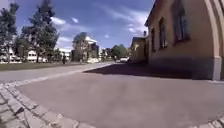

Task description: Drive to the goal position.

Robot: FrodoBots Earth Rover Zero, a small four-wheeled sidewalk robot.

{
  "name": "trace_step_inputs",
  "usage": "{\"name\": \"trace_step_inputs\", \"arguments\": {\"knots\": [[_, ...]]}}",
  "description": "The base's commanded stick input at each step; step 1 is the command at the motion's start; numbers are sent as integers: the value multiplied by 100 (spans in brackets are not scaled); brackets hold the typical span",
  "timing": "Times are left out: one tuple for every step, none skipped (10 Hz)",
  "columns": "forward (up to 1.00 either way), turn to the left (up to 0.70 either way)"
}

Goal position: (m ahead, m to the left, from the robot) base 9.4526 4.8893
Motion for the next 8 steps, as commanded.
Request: {"name": "trace_step_inputs", "arguments": {"knots": [[70,0],[70,0],[70,0],[70,0],[70,0],[70,0],[70,0],[70,0]]}}
